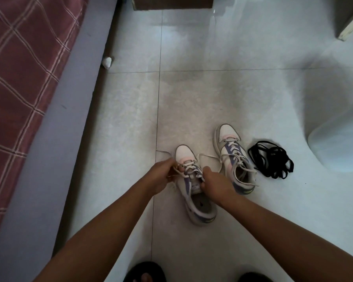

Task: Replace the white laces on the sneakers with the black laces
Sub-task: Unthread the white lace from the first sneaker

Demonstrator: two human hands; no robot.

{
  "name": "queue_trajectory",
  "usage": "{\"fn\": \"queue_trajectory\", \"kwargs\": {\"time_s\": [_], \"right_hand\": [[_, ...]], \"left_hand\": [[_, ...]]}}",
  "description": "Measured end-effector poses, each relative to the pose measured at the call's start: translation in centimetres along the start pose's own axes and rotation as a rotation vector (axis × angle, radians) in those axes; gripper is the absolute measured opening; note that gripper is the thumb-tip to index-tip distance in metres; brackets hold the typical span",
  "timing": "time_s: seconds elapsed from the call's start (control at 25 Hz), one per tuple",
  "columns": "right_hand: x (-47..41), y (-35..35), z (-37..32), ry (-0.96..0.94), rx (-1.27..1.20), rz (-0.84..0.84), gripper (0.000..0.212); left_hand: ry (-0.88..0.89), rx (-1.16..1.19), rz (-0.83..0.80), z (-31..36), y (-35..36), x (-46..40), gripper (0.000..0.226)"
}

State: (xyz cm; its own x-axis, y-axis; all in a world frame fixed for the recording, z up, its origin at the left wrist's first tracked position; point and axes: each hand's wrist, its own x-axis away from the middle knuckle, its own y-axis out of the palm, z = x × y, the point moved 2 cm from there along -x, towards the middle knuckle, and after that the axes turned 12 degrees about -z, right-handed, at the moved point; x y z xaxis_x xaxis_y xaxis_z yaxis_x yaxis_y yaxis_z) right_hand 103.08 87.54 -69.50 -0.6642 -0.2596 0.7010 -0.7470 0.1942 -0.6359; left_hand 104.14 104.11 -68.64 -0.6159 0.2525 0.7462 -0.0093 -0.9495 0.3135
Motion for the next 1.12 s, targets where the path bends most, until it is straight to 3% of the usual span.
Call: {"fn": "queue_trajectory", "kwargs": {"time_s": [0.08,0.12,0.2,0.28,0.36,0.4,0.48,0.52,0.56,0.6,0.64,0.68,0.8,0.84,0.92,1.0,1.12], "right_hand": [[0.0,-0.1,0.5,0.001,-0.016,-0.01,0.02],[0.1,-0.1,0.7,0.001,-0.019,-0.011,0.022],[0.2,-0.1,1.0,0.007,-0.005,-0.013,0.022],[0.4,0.1,1.1,0.01,0.019,-0.009,0.023],[0.4,0.2,1.2,0.012,0.027,-0.01,0.024],[0.4,0.2,1.3,0.013,0.026,-0.012,0.023],[0.4,0.2,1.3,0.01,0.033,-0.011,0.02],[0.4,0.3,1.2,0.009,0.04,-0.009,0.019],[0.4,0.3,1.2,0.009,0.04,-0.007,0.019],[0.5,0.3,1.3,0.011,0.032,-0.006,0.019],[0.5,0.3,1.4,0.015,0.018,-0.003,0.02],[0.5,0.2,1.6,0.022,0.003,0.003,0.021],[0.5,0.0,1.9,0.031,-0.008,0.02,0.022],[0.5,0.0,1.7,0.028,-0.003,0.019,0.022],[0.5,0.2,1.5,0.023,0.023,0.014,0.022],[0.5,0.1,1.6,0.029,0.011,0.015,0.02],[0.6,-0.4,2.7,0.062,-0.052,0.016,0.017]], "left_hand": [[0.006,0.031,-0.124,0.1,-1.0,0.5,0.03],[0.031,-0.183,-0.127,0.5,-1.9,0.5,0.028],[0.081,-0.916,-0.078,1.7,-3.6,0.5,0.025],[0.053,-1.474,0.09,2.8,-5.4,0.3,0.026],[0.063,-1.626,0.337,3.5,-7.0,0.5,0.023],[0.102,-1.473,0.445,3.5,-7.8,0.5,0.021],[0.203,-0.685,0.538,3.1,-8.8,0.5,0.019],[0.217,-0.171,0.502,2.6,-8.7,0.6,0.014],[0.173,0.191,0.422,2.1,-8.3,0.5,0.008],[0.101,0.318,0.359,1.3,-8.1,0.4,0.013],[0.003,0.197,0.322,0.7,-8.4,0.6,0.018],[-0.074,-0.103,0.307,0.6,-8.9,0.7,0.018],[-0.195,-1.412,0.447,0.7,-10.7,1.8,0.037],[-0.18,-1.702,0.517,0.6,-11.0,2.1,0.035],[-0.058,-1.974,0.547,-0.3,-10.3,2.3,0.02],[-0.06,-2.05,0.55,-0.3,-11.4,2.9,0.012],[-0.349,-1.983,0.473,0.3,-15.0,3.7,0.028]]}}
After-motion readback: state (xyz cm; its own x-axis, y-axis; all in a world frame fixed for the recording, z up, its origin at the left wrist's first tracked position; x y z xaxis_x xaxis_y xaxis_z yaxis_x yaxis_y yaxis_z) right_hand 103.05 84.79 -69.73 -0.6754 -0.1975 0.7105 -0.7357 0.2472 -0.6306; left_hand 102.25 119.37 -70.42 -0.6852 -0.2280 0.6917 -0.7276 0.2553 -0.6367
